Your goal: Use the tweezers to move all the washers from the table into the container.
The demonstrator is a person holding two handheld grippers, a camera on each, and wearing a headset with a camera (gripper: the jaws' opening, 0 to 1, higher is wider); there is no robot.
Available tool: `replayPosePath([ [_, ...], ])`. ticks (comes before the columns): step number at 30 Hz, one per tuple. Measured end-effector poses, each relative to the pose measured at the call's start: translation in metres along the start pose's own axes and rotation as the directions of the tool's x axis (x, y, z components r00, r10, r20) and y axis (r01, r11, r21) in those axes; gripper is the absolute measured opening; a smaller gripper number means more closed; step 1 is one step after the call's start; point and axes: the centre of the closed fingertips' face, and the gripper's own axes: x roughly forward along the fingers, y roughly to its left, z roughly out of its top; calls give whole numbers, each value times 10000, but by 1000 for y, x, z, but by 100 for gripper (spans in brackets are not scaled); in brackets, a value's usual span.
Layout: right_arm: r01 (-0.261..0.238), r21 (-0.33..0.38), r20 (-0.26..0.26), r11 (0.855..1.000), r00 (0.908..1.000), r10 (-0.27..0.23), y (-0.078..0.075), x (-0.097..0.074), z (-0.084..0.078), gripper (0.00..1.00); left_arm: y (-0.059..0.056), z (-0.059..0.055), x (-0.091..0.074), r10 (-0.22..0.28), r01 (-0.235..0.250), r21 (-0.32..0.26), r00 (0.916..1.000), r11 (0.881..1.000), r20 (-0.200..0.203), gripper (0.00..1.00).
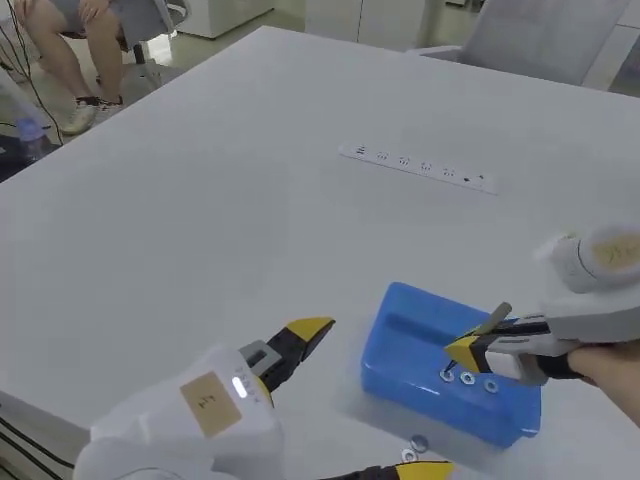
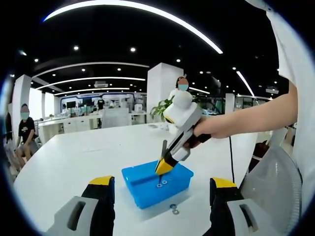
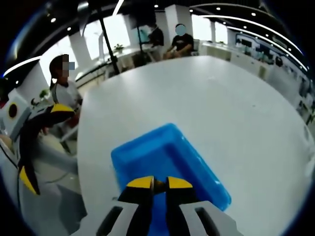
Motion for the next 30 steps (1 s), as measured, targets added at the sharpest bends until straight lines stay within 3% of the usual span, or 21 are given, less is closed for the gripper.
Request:
replayPosePath([
  [11, 142, -504, 245, 9986, 9996, -130, 15, -24, 1, 6, -1, -1, 0, -44, 44, 41, 10000, 10000, -29, 80],
  [15, 49, -499, 571, 9987, 9984, -20, 26, -34, 6, 6, -1, -1, 0, -43, 43, 57, 10000, 10000, -58, 80],
  [19, -371, -795, 826, 9961, 9956, 437, 45, -38, 9, 6, -1, -1, 0, -60, 60, 71, 10000, 10000, -66, 80],
  [26, -1049, -1622, 615, 9812, 9913, 1162, 70, -36, 3, 6, -2, -2, 0, -99, 100, 109, 9999, 9999, -112, 80],
  [30, -1549, -2517, 269, 9553, 9856, 1669, 81, -29, -5, 6, -2, -2, 0, -112, 113, 111, 9999, 9999, -95, 80],
])
